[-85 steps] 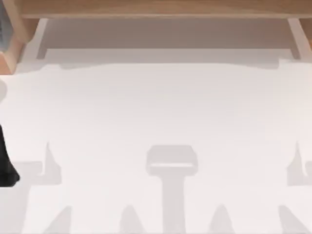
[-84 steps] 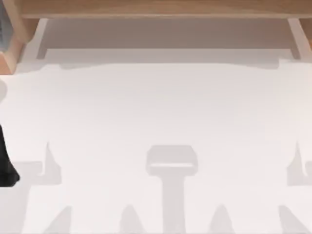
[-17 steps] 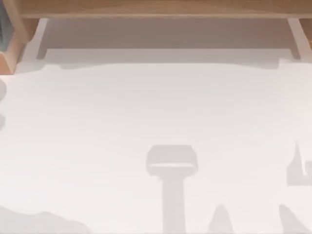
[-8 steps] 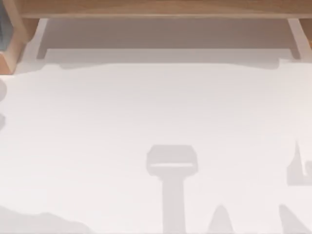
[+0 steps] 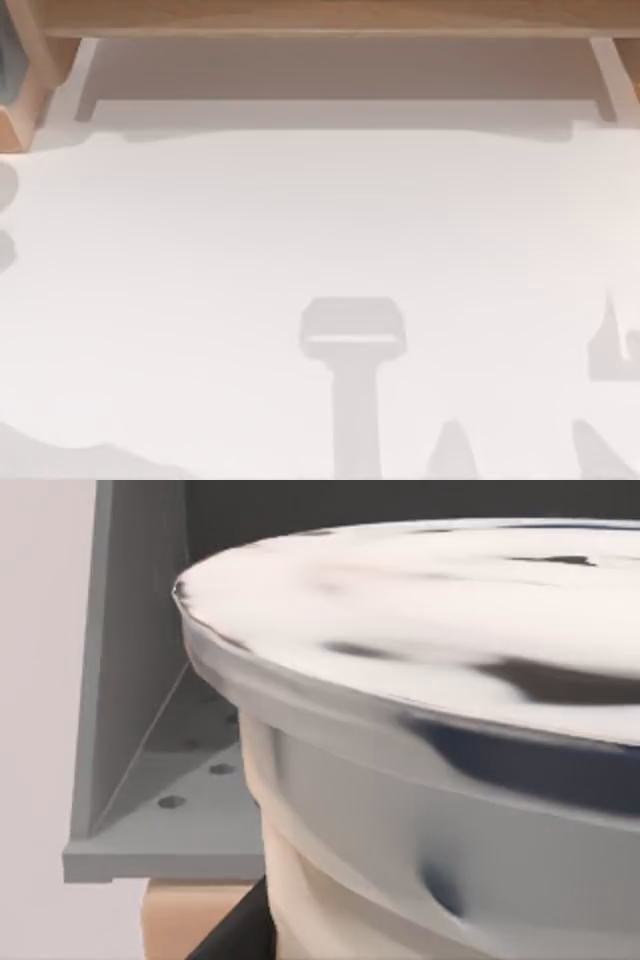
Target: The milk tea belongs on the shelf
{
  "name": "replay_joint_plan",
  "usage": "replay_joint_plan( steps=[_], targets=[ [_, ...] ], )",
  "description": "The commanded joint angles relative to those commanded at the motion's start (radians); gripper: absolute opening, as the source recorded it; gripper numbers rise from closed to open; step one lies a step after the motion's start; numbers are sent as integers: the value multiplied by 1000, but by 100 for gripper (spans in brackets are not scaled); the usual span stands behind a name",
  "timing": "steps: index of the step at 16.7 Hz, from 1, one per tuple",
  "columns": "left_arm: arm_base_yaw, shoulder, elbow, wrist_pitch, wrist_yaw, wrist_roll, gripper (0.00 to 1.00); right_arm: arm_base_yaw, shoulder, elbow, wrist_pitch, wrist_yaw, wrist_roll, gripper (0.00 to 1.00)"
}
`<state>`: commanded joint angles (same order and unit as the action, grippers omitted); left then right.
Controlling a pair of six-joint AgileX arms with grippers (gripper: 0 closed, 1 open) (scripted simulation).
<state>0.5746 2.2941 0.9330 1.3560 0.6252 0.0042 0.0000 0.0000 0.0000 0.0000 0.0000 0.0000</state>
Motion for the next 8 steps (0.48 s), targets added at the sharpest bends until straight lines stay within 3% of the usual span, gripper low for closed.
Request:
replay_joint_plan(
  steps=[4,8],
  targets=[
    [-90,-87,-48,1,-6,-23,0,0,0,0,0,0,0,100],
    [-321,-215,-173,-67,-45,-63,0,0,0,0,0,0,0,100]
  ],
)
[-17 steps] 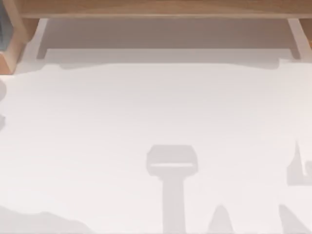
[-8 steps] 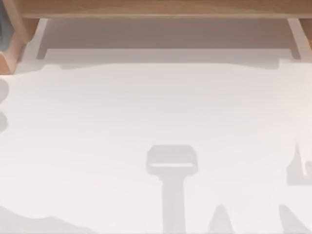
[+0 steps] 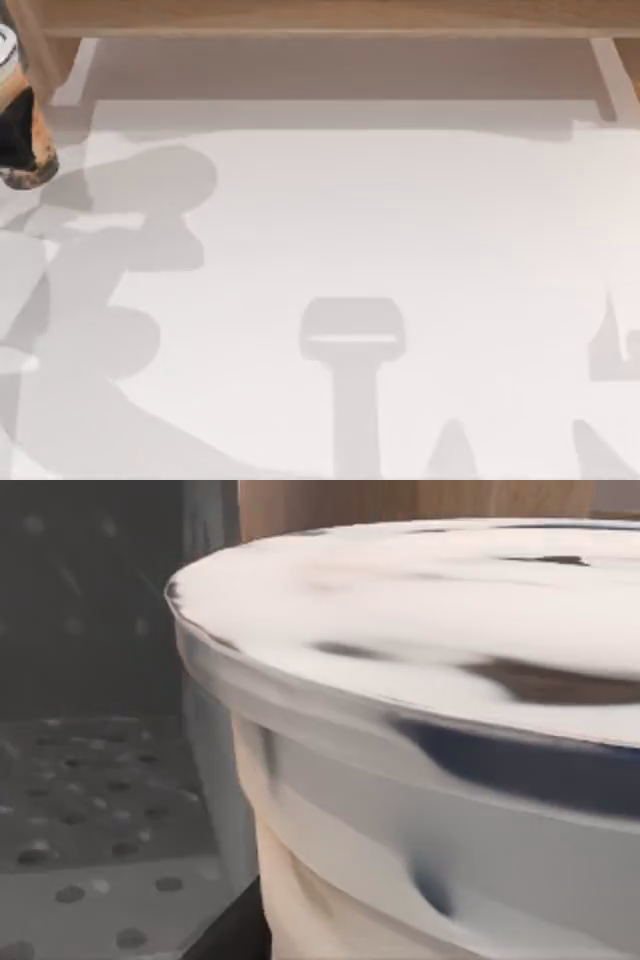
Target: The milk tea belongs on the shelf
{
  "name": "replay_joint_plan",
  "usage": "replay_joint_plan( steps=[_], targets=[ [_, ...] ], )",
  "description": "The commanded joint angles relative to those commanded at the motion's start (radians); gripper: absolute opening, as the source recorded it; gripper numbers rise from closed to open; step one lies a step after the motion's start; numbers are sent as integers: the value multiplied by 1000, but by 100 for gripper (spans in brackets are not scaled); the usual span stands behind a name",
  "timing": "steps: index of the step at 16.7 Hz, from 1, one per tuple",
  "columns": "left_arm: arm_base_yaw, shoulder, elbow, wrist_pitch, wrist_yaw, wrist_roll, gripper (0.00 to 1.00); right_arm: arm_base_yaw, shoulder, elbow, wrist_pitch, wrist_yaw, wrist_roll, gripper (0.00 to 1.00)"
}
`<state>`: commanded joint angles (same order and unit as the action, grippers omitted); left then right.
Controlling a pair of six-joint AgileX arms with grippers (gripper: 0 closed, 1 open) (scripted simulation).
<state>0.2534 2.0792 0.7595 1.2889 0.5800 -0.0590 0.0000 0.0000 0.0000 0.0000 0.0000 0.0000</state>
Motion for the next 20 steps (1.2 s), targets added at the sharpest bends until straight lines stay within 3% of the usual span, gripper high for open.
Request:
replay_joint_plan(
  steps=[6,13,20],
  targets=[
    [-339,-47,18,-131,-140,-23,0,0,0,0,0,0,0,100],
    [-528,-133,107,-280,-349,-28,0,0,0,0,0,0,0,100],
    [-650,-177,192,-455,-578,11,0,0,0,0,0,0,0,100]
  ],
)
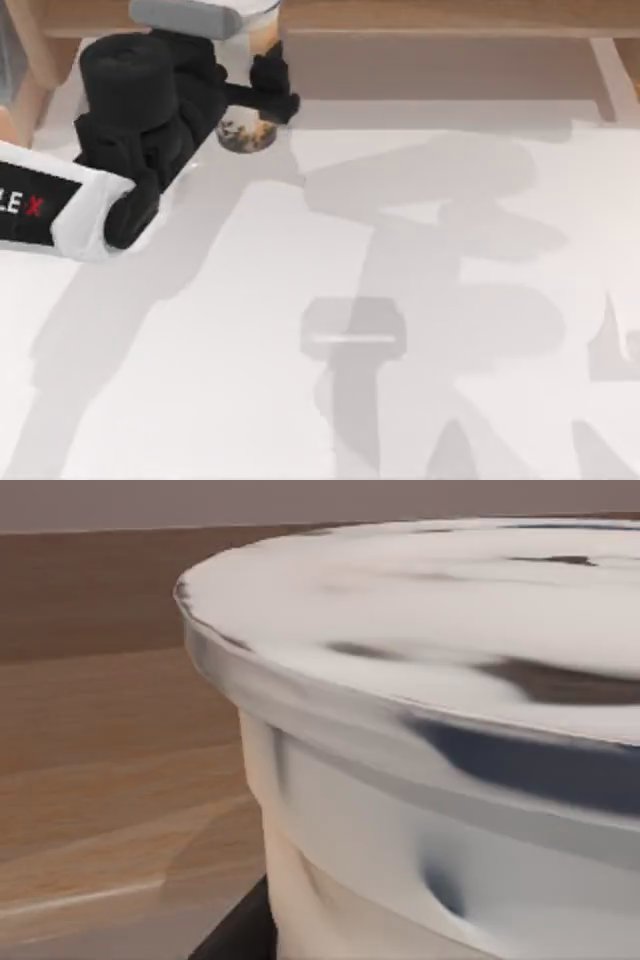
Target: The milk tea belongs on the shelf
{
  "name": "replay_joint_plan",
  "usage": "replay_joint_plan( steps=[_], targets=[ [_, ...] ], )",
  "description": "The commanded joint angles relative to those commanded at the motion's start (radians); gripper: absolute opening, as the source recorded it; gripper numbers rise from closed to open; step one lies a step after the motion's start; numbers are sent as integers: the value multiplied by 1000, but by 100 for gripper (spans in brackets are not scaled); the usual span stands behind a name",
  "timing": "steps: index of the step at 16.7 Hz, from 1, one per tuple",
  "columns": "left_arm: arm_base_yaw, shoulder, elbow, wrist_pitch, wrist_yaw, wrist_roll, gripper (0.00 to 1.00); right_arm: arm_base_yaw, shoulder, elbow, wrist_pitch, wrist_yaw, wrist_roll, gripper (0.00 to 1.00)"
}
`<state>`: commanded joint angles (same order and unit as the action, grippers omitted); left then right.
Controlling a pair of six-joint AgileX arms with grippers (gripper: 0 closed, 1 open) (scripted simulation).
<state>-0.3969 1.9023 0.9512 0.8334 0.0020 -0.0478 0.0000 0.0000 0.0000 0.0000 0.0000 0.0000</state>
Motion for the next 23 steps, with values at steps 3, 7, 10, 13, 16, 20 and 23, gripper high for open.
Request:
replay_joint_plan(
  steps=[3,7,10,13,16,20,23],
  targets=[
    [-34,-40,120,-84,-143,14,0,0,0,0,0,0,0,100],
    [-34,-20,300,-192,-314,40,0,0,0,0,0,0,0,100],
    [-30,3,373,-238,-378,57,0,0,0,0,0,0,0,100],
    [-30,5,380,-242,-385,59,0,0,0,0,0,0,0,100],
    [-32,0,378,-240,-384,60,0,0,0,0,0,0,0,100],
    [-27,34,403,-232,-378,60,0,0,0,0,0,0,0,100],
    [-21,68,427,-226,-371,60,0,0,0,0,0,0,0,100]
  ],
)
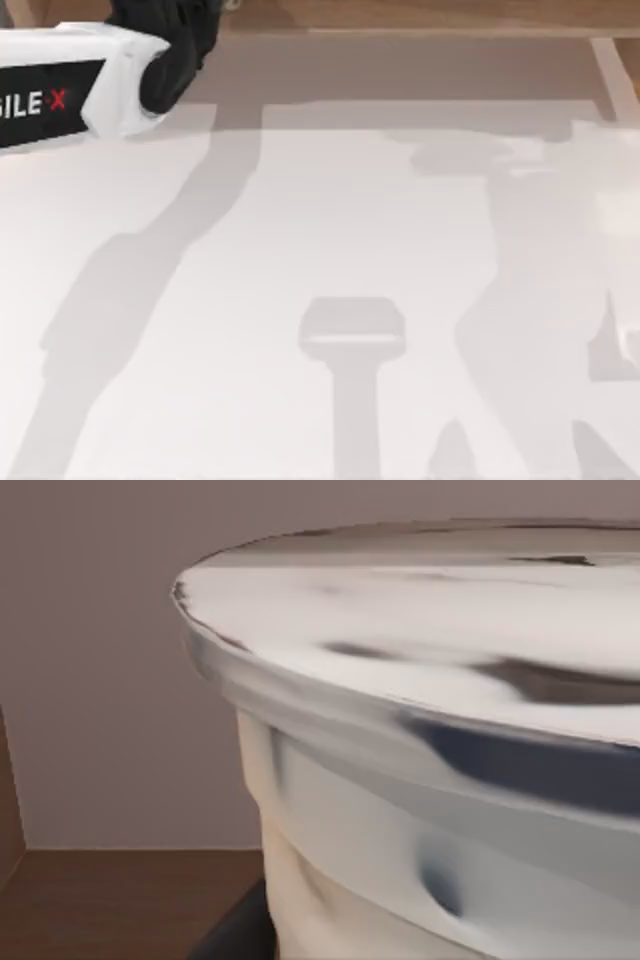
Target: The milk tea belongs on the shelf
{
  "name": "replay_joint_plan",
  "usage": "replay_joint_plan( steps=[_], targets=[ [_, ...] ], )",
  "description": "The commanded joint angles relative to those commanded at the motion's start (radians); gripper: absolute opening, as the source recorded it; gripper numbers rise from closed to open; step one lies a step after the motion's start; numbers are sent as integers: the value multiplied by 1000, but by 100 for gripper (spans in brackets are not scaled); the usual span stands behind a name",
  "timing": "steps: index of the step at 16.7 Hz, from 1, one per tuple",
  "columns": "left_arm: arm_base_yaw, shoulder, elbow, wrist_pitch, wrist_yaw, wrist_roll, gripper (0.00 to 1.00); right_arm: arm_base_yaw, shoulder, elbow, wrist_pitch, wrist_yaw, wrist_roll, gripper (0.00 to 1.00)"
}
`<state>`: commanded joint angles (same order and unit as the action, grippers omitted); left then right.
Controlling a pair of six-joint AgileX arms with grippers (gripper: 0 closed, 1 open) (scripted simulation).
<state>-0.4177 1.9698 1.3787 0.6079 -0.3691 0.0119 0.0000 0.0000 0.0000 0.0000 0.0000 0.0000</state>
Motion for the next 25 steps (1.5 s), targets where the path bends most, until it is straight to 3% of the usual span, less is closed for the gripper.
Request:
replay_joint_plan(
  steps=[14,25],
  targets=[
    [24,111,84,25,23,-2,0,0,0,0,0,0,0,100],
    [24,111,84,25,23,-2,83,0,0,0,0,0,0,100]
  ],
)
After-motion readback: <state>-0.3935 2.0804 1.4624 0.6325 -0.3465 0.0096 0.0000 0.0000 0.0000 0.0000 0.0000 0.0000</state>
